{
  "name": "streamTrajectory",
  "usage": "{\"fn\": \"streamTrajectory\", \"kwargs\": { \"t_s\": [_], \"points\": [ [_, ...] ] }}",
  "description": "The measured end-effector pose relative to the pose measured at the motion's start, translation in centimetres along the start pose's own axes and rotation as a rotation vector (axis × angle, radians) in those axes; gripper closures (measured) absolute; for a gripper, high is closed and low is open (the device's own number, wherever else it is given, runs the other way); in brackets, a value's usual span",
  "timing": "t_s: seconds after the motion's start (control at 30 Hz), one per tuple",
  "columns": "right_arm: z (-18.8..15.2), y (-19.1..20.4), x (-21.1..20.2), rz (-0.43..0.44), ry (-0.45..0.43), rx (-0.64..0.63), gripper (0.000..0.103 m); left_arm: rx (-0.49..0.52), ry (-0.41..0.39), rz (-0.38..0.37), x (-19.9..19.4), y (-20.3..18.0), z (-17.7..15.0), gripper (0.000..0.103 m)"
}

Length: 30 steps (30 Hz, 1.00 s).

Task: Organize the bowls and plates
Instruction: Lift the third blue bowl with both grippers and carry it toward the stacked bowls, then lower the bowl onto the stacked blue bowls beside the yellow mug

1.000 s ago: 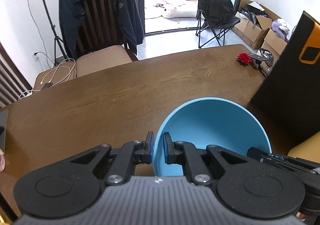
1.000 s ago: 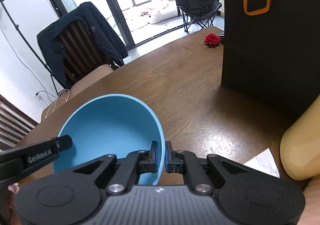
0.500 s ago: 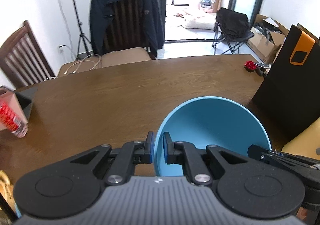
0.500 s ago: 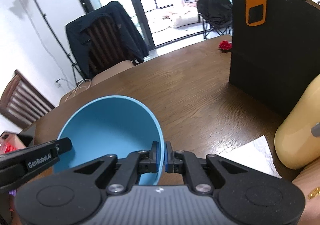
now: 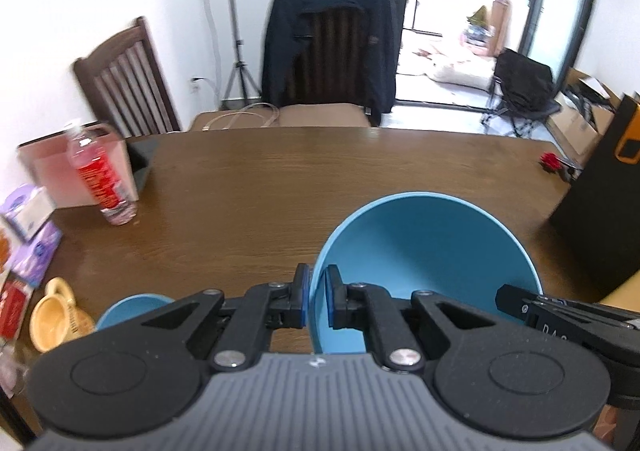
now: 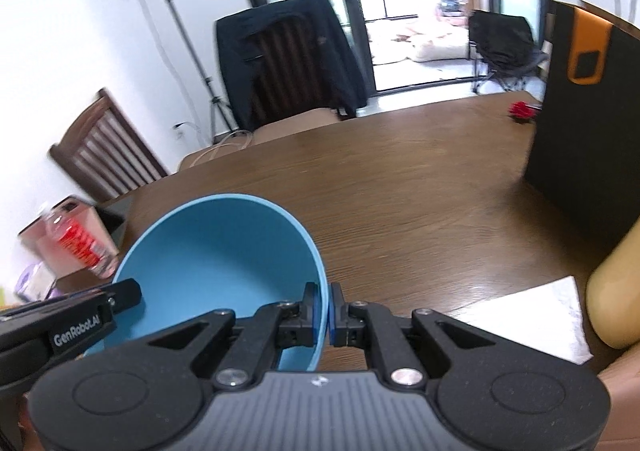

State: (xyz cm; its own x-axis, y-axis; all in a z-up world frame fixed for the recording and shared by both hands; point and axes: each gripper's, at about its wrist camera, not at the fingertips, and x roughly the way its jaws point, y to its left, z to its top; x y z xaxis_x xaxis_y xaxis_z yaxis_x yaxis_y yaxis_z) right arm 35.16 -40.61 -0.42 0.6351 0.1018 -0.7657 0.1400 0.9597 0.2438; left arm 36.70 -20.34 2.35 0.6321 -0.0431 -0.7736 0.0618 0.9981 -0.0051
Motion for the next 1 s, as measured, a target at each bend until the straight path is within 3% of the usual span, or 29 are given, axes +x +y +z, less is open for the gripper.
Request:
{"fn": "streamTrajectory", "kwargs": {
  "t_s": [0.63, 1.0],
  "points": [
    [-2.8, 13.9, 0.5, 0.175, 0.065, -0.207, 0.098, -0.206, 0.002, 0.174, -4.1, 13.6, -3.1, 0.094],
    [-4.5, 20.0, 3.0, 0.222, 0.113, -0.275, 0.098, -0.285, 0.026, 0.221, -3.3, 20.3, -4.5, 0.094]
  ]
}}
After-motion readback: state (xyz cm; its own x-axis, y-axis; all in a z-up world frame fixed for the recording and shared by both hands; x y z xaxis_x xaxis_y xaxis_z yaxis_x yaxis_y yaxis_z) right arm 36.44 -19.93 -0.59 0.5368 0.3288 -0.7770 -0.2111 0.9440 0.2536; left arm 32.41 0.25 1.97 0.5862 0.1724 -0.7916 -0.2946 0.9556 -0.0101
